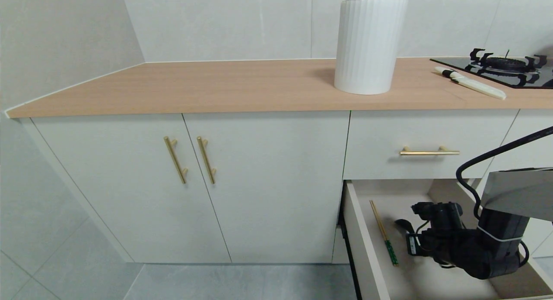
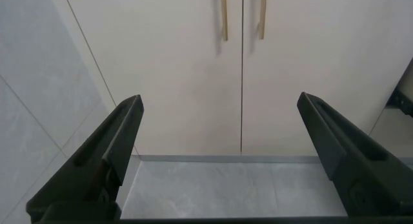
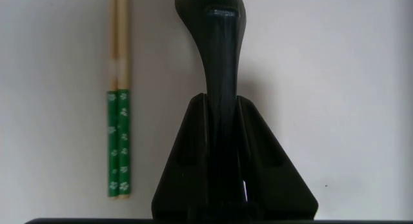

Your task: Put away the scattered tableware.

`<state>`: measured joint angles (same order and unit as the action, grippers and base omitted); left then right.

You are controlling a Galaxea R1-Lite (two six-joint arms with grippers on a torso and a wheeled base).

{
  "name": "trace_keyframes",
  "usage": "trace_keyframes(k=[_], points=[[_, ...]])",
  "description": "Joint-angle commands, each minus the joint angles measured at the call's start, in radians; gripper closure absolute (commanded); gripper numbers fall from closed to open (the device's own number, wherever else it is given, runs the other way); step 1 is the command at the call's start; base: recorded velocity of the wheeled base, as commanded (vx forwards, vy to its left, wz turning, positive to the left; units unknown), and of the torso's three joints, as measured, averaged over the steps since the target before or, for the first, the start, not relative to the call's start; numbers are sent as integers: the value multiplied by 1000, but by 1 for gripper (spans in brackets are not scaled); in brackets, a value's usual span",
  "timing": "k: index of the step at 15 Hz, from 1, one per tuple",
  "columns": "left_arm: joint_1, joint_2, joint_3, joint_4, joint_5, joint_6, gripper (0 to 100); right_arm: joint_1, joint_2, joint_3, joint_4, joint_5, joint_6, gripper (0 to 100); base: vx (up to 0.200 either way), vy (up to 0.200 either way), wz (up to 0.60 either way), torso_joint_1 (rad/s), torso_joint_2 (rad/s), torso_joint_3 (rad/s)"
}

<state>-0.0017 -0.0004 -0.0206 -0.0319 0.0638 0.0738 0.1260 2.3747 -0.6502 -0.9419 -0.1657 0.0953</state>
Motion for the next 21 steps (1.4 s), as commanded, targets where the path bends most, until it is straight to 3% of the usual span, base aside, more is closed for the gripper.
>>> trace_keyframes(k=[1,6,7,14,21], points=[[0,0,-1,0,1,0,0,-2,8,-2,0,-1,1,100,0,0,0,0,0,0],[0,0,-1,0,1,0,0,-2,9,0,0,-1,0,100,0,0,0,0,0,0],[0,0,-1,0,1,0,0,-2,8,0,0,-1,0,0,0,0,0,0,0,0],[0,0,-1,0,1,0,0,-2,-25,4,-1,-17,3,0,0,0,0,0,0,0],[0,0,1,0,1,0,0,12,-512,185,8,-72,-2,0,0,0,0,0,0,0]])
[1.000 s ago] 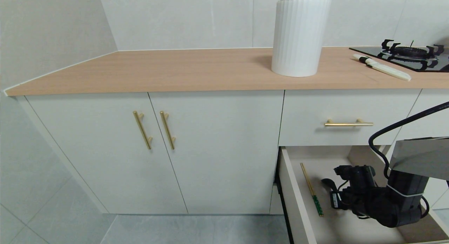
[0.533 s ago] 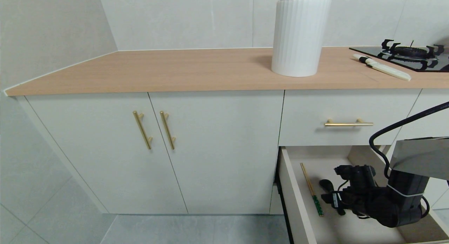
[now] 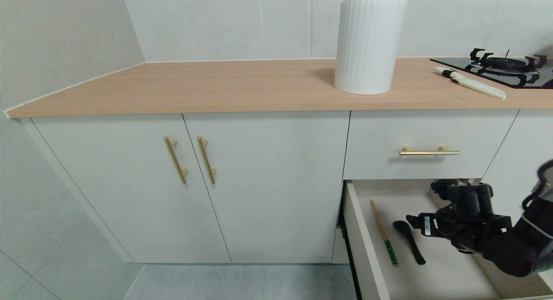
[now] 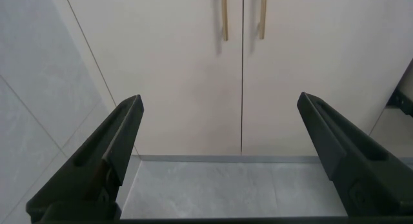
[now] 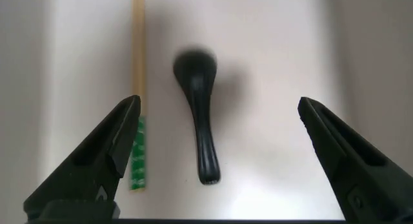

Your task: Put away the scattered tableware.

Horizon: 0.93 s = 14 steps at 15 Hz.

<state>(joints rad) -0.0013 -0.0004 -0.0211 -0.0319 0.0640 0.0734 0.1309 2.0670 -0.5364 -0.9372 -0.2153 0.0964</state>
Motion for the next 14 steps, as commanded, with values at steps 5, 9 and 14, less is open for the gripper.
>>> trace_keyframes(k=[5,9,14], points=[[0,0,0,0,0,0,0,10,-524,93,279,-26,-10,0,0,0,0,0,0,0],[0,0,1,0,0,9,0,12,-749,64,614,-15,-17,0,0,0,0,0,0,0],[0,0,1,0,5,3,0,47,-815,50,782,-7,-26,0,0,0,0,0,0,0]])
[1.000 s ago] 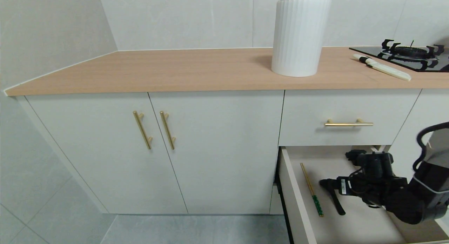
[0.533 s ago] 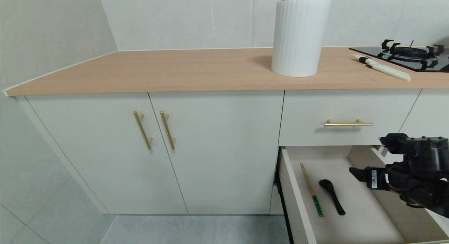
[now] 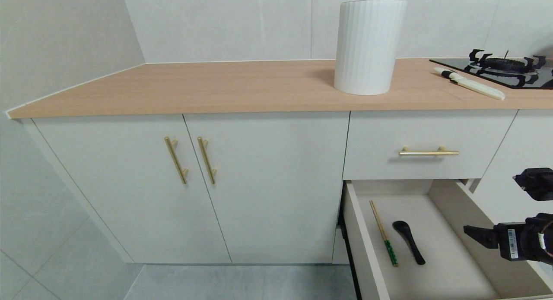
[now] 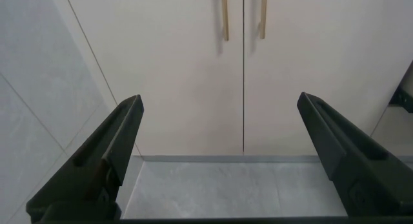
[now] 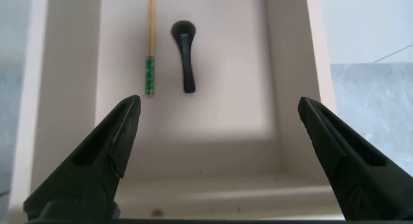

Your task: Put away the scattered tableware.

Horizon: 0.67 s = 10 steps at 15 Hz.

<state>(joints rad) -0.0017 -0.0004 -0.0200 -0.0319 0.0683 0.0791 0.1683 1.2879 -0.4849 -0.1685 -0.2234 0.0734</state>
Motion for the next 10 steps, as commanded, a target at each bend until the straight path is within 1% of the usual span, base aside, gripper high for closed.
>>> trace_keyframes(k=[1,2,3,5,9,10], points=[[0,0,0,0,1,-2,0,10,-36,-1,14,1,-3,0,-200,0,0,-12,-2,2],[0,0,0,0,1,-4,0,14,-39,-3,72,4,-32,0,-200,0,0,2,2,7],[0,0,0,0,1,-6,0,22,-42,-3,95,16,-37,0,-200,0,0,12,2,2],[0,0,0,0,1,-7,0,39,-51,-21,192,45,-38,0,-200,0,0,2,5,0],[0,0,0,0,1,-6,0,40,-44,-34,241,68,-38,0,-200,0,0,2,4,2],[0,0,0,0,1,-7,0,40,-30,-35,242,75,-38,0,0,0,0,0,0,0]])
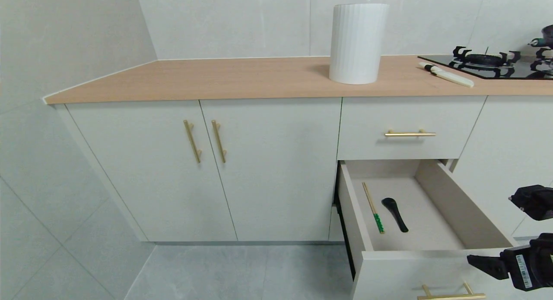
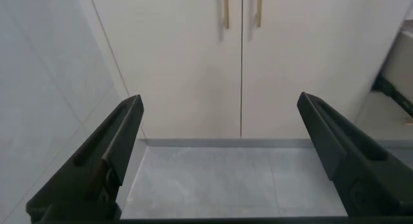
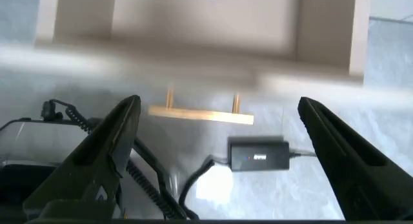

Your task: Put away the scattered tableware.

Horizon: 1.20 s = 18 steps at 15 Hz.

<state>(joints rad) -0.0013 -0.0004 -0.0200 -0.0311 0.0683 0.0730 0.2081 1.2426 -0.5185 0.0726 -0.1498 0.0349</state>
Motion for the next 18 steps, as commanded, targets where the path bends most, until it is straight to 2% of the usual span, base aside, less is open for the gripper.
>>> trace_keyframes(k=[1,10,18], points=[[0,0,0,-1,1,1,0,1,40,0,1,7,0,0,0,0,0,0,0,0],[0,0,0,-1,1,1,0,1,313,3,-16,70,13,0,0,0,0,0,0,0],[0,0,0,-1,1,1,0,-4,396,69,-247,70,42,0,0,0,0,0,0,0]])
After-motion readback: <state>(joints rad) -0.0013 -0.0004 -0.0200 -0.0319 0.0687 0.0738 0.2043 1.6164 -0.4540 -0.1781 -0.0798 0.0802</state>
